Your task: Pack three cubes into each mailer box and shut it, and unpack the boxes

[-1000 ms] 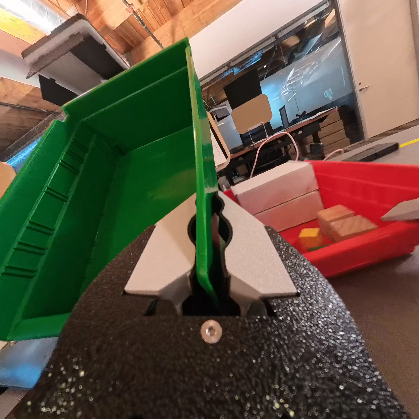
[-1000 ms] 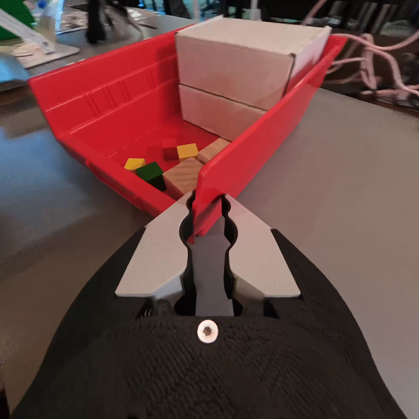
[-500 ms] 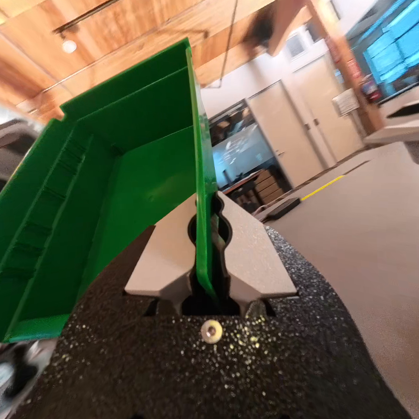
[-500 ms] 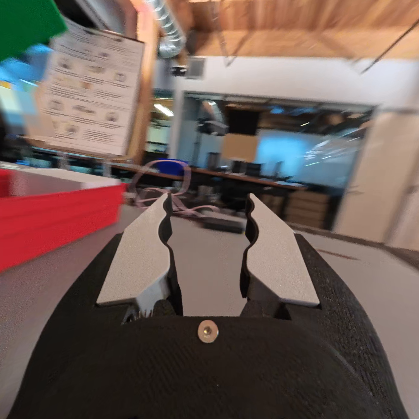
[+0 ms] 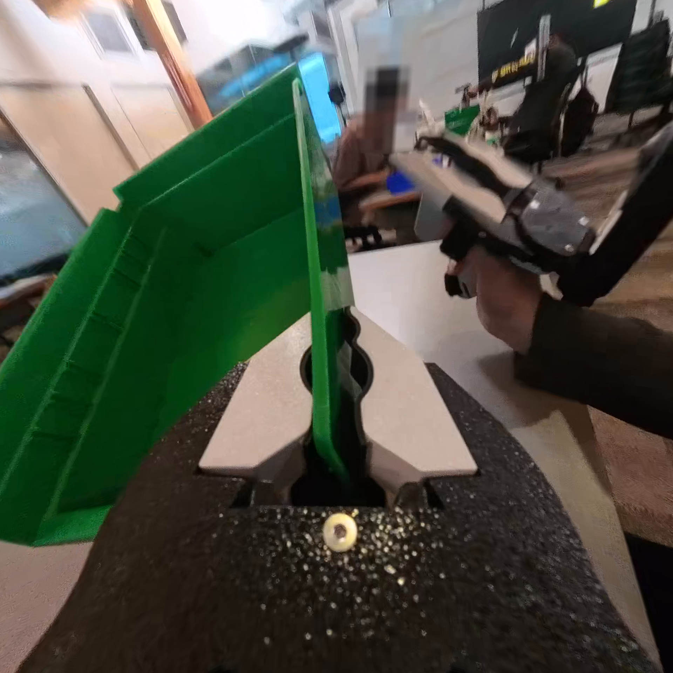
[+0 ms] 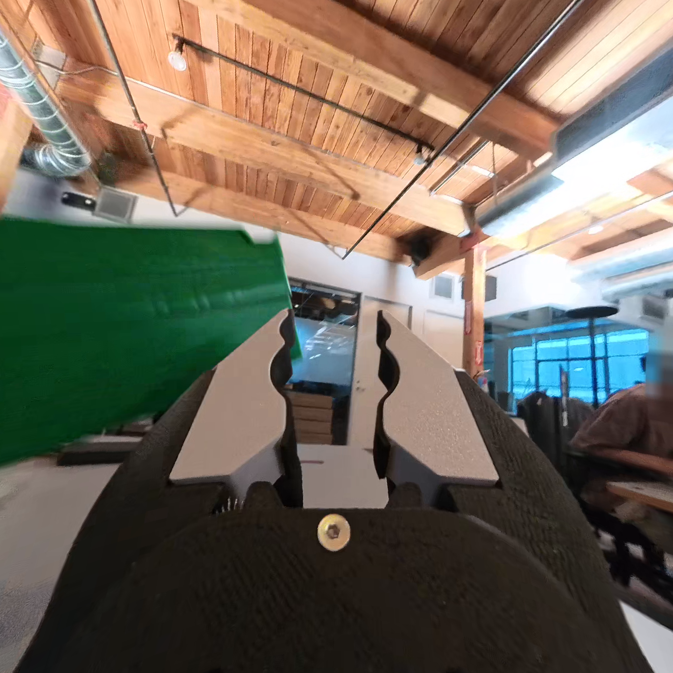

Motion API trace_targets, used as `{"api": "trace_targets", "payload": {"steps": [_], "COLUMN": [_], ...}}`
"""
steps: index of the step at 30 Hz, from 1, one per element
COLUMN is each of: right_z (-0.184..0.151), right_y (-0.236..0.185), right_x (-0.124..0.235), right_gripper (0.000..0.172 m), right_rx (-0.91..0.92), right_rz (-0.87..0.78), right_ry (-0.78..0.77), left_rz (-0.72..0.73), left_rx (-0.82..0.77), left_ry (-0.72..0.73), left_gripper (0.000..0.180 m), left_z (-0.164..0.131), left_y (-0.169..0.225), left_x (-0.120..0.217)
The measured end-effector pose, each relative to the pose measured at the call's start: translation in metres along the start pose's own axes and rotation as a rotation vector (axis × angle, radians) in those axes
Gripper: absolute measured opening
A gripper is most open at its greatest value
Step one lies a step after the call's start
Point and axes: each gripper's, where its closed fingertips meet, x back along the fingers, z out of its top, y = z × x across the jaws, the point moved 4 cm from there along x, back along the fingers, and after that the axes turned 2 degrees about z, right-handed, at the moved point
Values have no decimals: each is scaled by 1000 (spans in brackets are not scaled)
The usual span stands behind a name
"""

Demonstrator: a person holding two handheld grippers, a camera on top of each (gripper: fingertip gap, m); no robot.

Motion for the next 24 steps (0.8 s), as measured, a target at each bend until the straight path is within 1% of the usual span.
{"api": "trace_targets", "payload": {"steps": [2, 4, 6, 8, 10, 14, 16, 21, 24], "right_z": [4, 4, 6, 10, 11, 6, 6, 5, 4], "right_y": [-3, -7, -12, -16, -16, -20, -23, -32, -37], "right_x": [0, -2, -2, 0, 1, 1, 0, -1, -1], "right_gripper": [44, 45, 46, 46, 46, 46, 46, 47, 47], "right_rx": [15, 20, 23, 4, -8, -25, -16, 16, 4], "right_rz": [3, 20, 57, 88, 91, 113, 124, 159, 194], "right_ry": [24, 18, 37, 70, 75, 42, 33, 20, 14], "left_rz": [-13, -24, -57, -97, -87, -85, -90, -70, -71], "left_rx": [-5, -15, 18, 39, 3, -15, 17, 0, 13], "left_ry": [-125, -236, -321, -370, -384, -434, -422, -404, -401], "left_gripper": [7, 7, 7, 7, 7, 6, 5, 5, 5], "left_z": [-16, -32, -45, -55, -60, -73, -73, -73, -73], "left_y": [8, 12, 16, 21, 25, 32, 32, 32, 32], "left_x": [-22, -38, -47, -51, -55, -59, -58, -58, -57]}}
